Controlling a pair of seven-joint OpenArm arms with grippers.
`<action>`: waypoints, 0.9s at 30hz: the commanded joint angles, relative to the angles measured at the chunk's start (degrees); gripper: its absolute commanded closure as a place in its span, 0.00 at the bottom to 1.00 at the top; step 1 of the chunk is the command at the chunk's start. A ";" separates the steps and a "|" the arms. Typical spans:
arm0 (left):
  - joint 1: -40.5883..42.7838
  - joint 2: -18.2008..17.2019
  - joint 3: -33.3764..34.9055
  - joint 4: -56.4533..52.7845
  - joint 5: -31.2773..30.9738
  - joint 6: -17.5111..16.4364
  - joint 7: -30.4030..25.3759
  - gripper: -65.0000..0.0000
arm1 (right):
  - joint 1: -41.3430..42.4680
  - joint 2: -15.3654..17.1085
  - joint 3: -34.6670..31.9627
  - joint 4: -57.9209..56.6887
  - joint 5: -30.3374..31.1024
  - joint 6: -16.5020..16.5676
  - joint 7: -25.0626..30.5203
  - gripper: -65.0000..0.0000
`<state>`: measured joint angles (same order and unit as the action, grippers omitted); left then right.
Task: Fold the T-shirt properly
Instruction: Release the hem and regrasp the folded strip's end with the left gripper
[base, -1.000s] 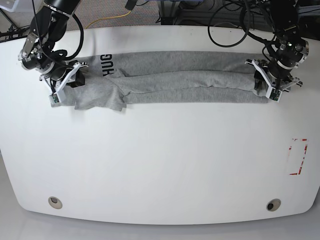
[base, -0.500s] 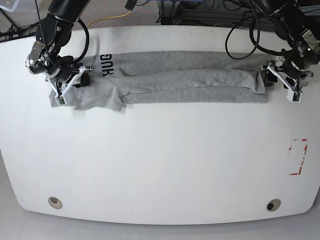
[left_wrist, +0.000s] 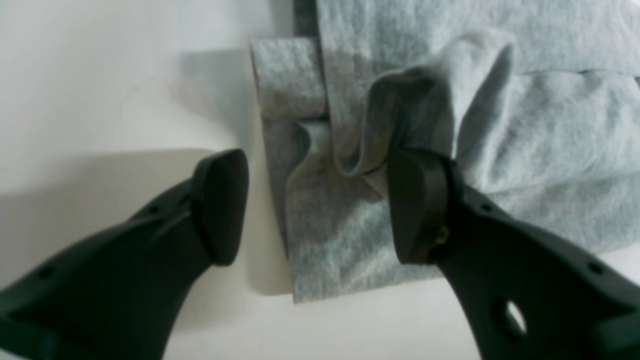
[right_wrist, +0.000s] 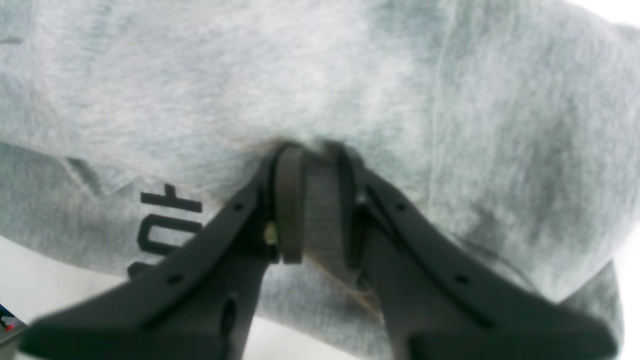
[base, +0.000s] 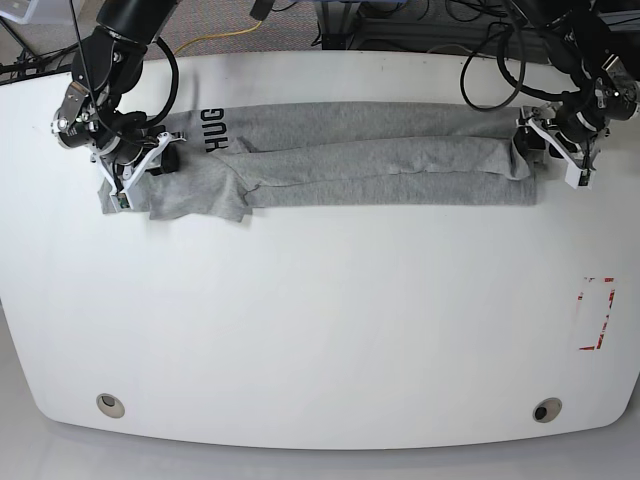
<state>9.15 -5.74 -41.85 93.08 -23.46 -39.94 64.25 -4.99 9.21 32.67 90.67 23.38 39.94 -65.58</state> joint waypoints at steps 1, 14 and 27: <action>-0.66 -0.72 0.13 -0.55 -1.02 -0.06 -0.91 0.37 | 0.20 0.68 0.17 0.80 0.14 0.06 0.22 0.83; -2.33 -0.64 2.33 -3.89 -1.02 -0.06 -0.91 0.40 | 0.38 0.59 0.17 0.62 0.14 0.06 0.22 0.84; -1.89 -0.46 4.61 2.17 -1.37 -0.06 -1.00 1.00 | 0.20 0.50 0.26 0.54 0.14 0.06 0.22 0.84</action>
<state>7.16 -5.74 -37.36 89.93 -24.47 -39.94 62.96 -4.99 9.19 32.69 90.67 23.35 39.94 -65.58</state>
